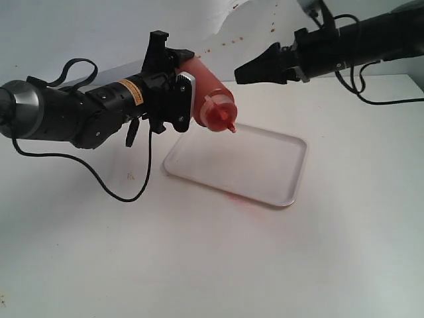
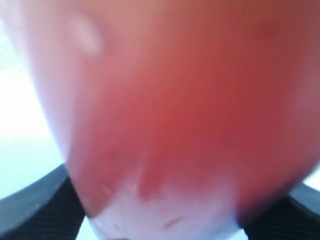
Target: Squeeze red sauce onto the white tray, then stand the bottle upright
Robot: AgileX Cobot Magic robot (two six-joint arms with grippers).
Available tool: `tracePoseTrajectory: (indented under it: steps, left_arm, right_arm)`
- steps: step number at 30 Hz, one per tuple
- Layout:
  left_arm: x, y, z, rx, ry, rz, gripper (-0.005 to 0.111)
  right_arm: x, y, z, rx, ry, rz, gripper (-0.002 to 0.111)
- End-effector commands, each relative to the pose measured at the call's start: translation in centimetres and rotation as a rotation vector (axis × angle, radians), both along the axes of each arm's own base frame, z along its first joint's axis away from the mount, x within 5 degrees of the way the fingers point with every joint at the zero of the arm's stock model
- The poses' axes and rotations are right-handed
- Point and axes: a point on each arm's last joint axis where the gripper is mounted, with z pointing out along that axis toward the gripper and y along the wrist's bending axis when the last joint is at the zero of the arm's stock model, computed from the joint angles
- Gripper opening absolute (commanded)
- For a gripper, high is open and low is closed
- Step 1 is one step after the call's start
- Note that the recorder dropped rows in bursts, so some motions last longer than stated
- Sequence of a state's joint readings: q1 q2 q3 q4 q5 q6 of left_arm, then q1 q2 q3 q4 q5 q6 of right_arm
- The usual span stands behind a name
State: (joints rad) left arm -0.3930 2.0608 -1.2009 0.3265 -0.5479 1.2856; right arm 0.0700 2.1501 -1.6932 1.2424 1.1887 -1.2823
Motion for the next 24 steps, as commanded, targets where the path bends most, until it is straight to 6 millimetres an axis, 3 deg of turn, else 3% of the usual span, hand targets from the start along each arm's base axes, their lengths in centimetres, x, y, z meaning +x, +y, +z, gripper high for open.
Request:
tracePoseTrajectory:
  steps: [1, 9, 16, 24]
  left_arm:
    - [0.2, -0.3, 1.5, -0.002, -0.111, -0.005, 0.0]
    - [0.0, -0.9, 1.8, 0.074, -0.187, -0.043, 0.0]
    - [-0.8, -2.6, 2.6, 0.097, -0.316, -0.066, 0.0]
    - [-1.1, -3.1, 3.0, 0.179, -0.424, -0.095, 0.0]
  right_arm:
    - [-0.5, 2.7, -0.1, -0.057, -0.03, 0.045, 0.098]
    - [-0.8, 4.7, 1.0, -0.037, -0.081, 0.102, 0.098]
    - [-1.3, 4.6, 0.7, -0.078, -0.082, 0.178, 0.098]
    - [-0.3, 4.3, 0.5, -0.118, -0.132, 0.078, 0.098]
